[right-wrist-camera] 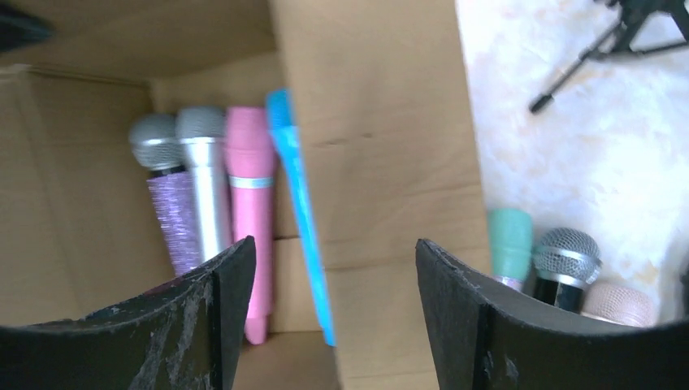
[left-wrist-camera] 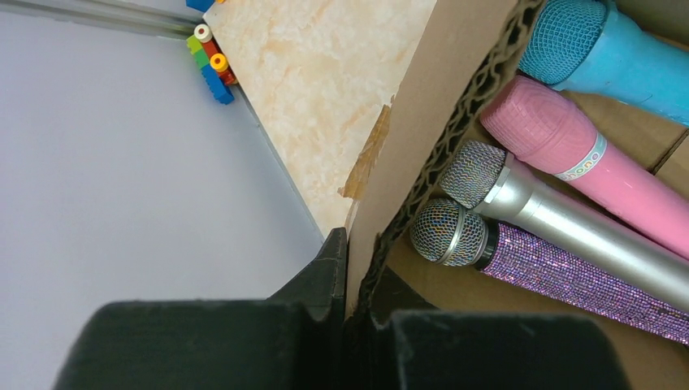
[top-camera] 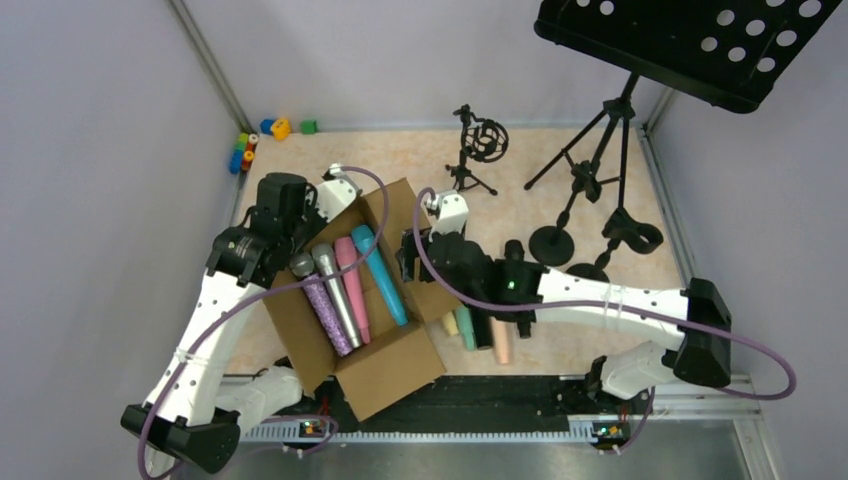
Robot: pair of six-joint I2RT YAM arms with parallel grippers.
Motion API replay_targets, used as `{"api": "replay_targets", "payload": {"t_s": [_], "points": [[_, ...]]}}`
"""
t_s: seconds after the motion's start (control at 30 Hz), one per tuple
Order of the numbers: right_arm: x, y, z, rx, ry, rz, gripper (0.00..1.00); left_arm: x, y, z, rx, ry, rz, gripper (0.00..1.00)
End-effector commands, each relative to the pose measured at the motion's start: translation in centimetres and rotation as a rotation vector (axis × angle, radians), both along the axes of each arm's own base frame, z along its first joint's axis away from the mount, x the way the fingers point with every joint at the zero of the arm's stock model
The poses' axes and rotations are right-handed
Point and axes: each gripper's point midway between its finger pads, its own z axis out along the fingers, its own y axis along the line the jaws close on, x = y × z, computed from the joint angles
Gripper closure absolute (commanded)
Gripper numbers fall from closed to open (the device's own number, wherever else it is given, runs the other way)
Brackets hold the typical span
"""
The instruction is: Attach the microphones to the stand
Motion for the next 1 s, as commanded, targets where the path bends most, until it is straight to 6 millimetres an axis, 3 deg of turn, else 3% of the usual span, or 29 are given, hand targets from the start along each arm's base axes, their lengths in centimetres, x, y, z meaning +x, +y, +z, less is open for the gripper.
{"api": "replay_targets", "payload": {"t_s": [0.0,0.17,0.37,0.53,0.7,0.97], "points": [[-2.0,1.1,3.8,0.015,-0.121,0.022,0.31,1.2,-0.9,2.2,-0.088,-0.113,0.012,1.0],[-5.2,4.2,3.8,0.038,-0.12,0.144,0.33,1.1,-0.6,2.0,-0.068,-0.118,0.015,1.0],[-7.3,9.8,-0.3,0.067,-0.059,0.324,0.33,1.0,-0.4,2.6,-0.068,-0.136,0.021,1.0],[-7.1,13.6,-4.2,0.007,-0.03,0.364,0.33,0.9,-0.4,3.1,-0.073,-0.14,0.019,1.0],[-6.0,16.3,-6.8,-0.038,-0.013,0.359,0.33,1.1,-0.5,3.9,-0.086,-0.158,0.025,1.0],[-3.7,17.3,-9.5,-0.095,0.004,0.303,0.38,1.0,-0.6,4.4,-0.099,-0.166,0.022,1.0]]}}
